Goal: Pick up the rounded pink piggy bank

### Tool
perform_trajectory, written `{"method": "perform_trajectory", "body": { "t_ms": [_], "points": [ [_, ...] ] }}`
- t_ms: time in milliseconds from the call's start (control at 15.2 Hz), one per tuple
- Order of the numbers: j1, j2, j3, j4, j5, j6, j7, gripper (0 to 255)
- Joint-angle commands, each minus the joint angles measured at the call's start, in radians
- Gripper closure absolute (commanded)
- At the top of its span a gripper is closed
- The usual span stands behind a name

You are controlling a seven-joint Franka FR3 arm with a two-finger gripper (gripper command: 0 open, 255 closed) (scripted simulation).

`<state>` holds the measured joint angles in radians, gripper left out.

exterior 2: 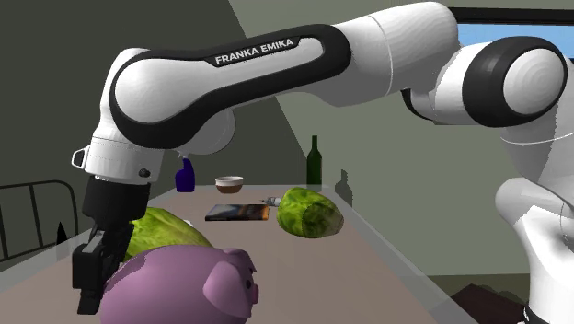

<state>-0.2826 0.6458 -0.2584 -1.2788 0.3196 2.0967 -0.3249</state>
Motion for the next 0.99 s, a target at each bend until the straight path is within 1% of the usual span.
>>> {"method": "perform_trajectory", "body": {
  "t_ms": [0,132,924],
  "points": [
    [0.0,0.0,0.0,0.0,0.0,0.0,0.0,255],
    [0.0,-0.001,0.0,-0.003,0.0,0.001,0.0,255],
    [-0.01,-0.019,-0.009,0.13,-0.017,-0.146,0.03,255]
  ]
}}
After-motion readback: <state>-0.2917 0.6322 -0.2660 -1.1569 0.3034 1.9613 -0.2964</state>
